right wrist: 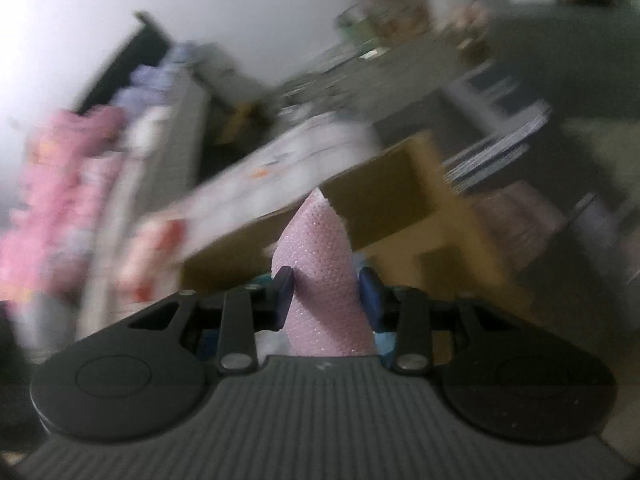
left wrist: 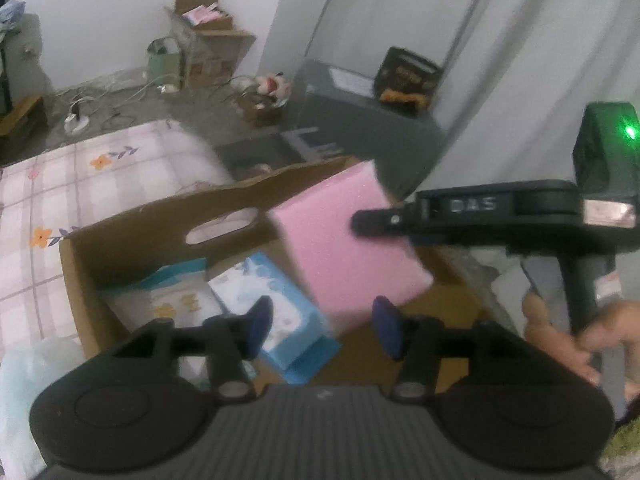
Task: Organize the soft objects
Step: 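Carry the pink sponge into the cardboard box and open the right gripper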
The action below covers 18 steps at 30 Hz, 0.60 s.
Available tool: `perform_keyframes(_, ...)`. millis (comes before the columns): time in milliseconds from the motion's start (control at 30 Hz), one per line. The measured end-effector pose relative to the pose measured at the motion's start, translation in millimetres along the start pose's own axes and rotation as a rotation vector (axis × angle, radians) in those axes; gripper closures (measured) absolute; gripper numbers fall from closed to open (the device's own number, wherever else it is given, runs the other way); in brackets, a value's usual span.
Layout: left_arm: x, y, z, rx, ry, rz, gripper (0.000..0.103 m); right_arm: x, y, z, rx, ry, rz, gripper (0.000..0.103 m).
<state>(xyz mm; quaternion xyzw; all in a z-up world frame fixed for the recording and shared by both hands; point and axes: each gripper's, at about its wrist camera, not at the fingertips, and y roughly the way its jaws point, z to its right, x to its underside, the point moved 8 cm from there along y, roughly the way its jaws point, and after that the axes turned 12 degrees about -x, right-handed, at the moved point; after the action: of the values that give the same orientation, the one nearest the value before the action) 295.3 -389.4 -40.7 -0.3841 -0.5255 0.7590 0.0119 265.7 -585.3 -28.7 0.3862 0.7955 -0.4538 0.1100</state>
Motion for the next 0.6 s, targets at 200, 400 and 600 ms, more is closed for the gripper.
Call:
perform_keyframes(200, 0, -3, -16, -0.027, -0.014, 0.006, 0.047, 0, 24, 26, 0.066, -0.027, -0.004, 0.067)
perform_keyframes(400, -1, -31, -34, -0.045, -0.044, 0.037, 0.047, 5, 20, 26, 0.089, -0.05, 0.009, 0.067)
perform_keyframes(600, 6, -82, -57, -0.078, -0.055, 0.093, 0.04, 13, -8, 10, 0.047, -0.028, 0.043, 0.067)
